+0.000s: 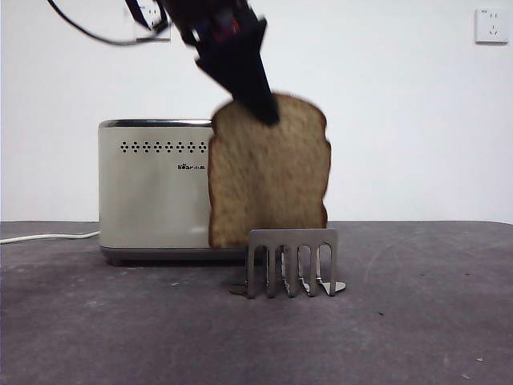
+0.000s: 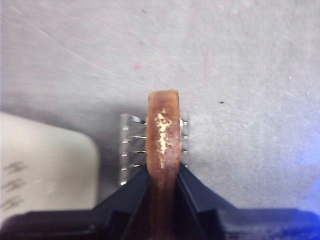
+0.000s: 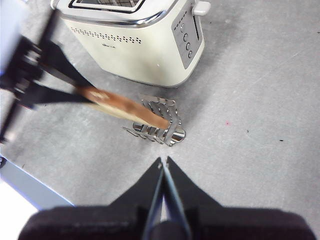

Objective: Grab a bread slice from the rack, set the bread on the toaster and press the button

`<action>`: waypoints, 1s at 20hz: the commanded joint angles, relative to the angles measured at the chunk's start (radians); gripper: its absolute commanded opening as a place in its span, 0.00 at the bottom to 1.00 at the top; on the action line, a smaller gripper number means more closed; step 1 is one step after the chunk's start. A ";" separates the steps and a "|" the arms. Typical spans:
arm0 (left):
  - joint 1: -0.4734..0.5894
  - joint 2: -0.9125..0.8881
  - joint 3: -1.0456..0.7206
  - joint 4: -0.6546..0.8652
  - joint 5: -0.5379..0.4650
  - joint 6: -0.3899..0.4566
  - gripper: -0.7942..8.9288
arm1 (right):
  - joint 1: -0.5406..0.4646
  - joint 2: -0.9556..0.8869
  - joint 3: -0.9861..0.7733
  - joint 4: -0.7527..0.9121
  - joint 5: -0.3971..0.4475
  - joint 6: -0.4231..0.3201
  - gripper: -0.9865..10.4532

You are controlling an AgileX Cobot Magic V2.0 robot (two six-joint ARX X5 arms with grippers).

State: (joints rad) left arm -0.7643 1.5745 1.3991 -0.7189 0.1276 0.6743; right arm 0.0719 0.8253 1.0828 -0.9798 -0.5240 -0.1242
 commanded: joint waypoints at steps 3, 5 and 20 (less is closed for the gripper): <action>0.017 -0.083 0.167 -0.051 -0.077 0.049 0.07 | 0.002 0.000 0.001 0.001 -0.001 -0.008 0.08; 0.033 -0.093 0.273 -0.090 -0.124 0.093 0.07 | 0.002 0.000 0.001 0.001 -0.001 -0.008 0.08; 0.286 -0.009 0.372 -0.195 -0.041 0.325 0.07 | 0.002 0.002 0.001 -0.003 -0.001 -0.008 0.08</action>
State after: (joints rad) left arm -0.4793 1.5623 1.7763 -0.9188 0.0765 0.9878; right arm 0.0719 0.8253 1.0828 -0.9844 -0.5240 -0.1246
